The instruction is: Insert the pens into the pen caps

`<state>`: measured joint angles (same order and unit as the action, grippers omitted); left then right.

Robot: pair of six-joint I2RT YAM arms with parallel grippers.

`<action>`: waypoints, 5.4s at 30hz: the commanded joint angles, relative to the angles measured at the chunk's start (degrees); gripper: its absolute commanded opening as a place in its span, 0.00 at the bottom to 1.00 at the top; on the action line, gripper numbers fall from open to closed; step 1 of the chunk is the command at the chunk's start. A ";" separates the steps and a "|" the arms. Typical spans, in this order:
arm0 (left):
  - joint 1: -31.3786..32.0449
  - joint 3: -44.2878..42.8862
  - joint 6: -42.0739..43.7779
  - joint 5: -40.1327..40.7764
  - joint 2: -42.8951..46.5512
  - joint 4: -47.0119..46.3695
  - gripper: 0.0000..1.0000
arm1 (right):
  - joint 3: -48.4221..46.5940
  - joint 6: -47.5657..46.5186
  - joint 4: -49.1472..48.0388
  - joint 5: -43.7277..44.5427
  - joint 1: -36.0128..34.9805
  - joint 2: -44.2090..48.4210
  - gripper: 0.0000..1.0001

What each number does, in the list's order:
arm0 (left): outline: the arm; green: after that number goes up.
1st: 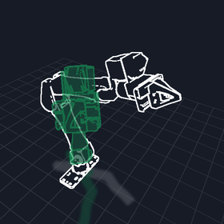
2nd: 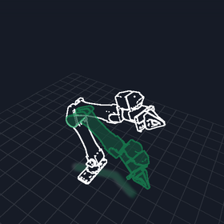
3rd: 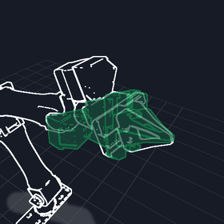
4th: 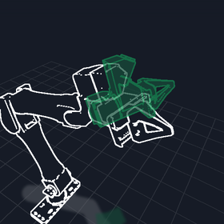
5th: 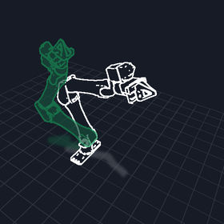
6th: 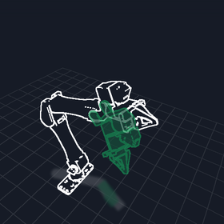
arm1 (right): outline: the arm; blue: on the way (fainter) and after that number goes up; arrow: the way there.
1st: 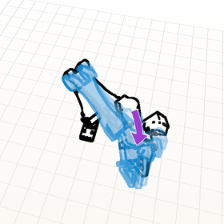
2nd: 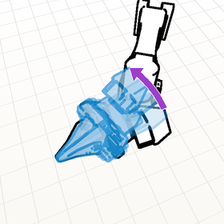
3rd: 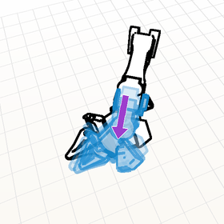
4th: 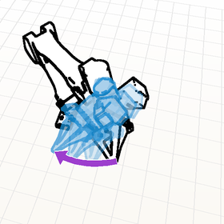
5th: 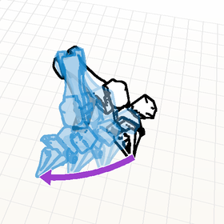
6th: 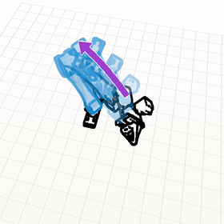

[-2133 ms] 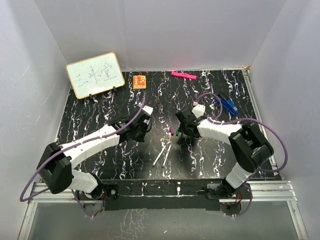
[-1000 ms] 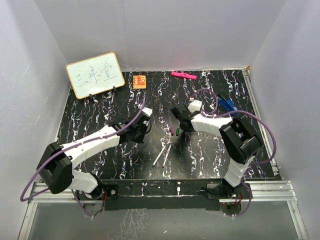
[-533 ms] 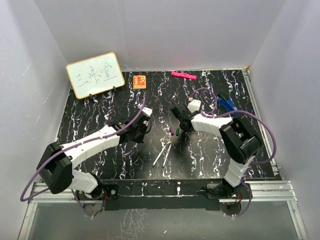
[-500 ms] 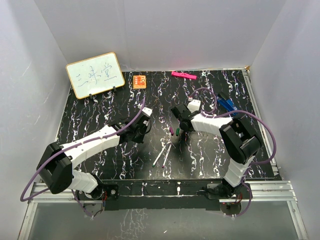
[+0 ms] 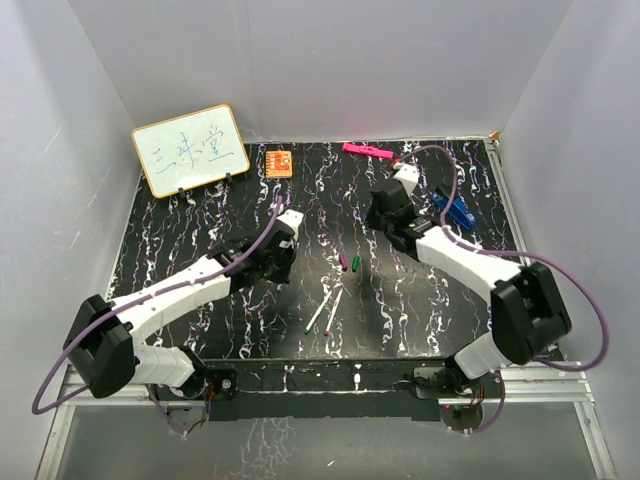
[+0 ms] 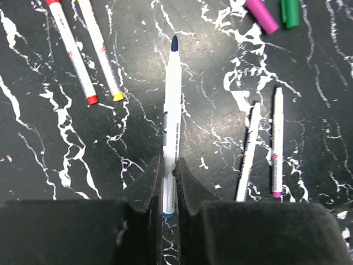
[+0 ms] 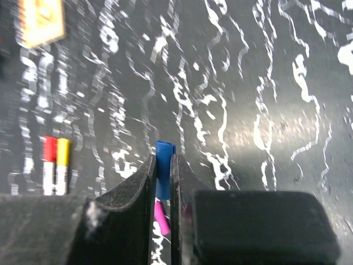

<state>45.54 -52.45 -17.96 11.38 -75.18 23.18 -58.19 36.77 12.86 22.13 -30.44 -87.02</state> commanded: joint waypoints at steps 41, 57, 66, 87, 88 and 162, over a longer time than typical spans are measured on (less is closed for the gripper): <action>-0.28 11.23 -12.50 -27.02 1.16 -50.19 0.00 | 29.96 8.42 -65.67 -30.02 2.16 21.66 0.00; -0.25 10.91 -12.18 -27.64 0.78 -50.18 0.00 | 29.81 8.75 -68.13 -29.60 1.48 18.00 0.00; -0.25 10.71 -12.04 -27.47 0.39 -50.25 0.00 | 29.54 8.30 -67.97 -29.77 1.28 17.16 0.00; -0.27 11.31 -12.80 -26.25 0.44 -50.95 0.00 | 29.97 8.40 -67.87 -30.96 0.57 17.57 0.00; -0.27 11.44 -12.74 -26.13 0.74 -51.14 0.00 | 30.10 8.34 -67.69 -30.92 0.49 17.70 0.00; -2.72 13.15 -9.64 -9.44 11.42 -66.31 0.00 | 26.39 -7.59 -44.18 -24.03 -15.41 11.26 0.00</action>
<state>44.66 -35.57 -29.08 -3.97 -69.14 -28.53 -32.64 32.21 -44.77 1.80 -41.76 -74.00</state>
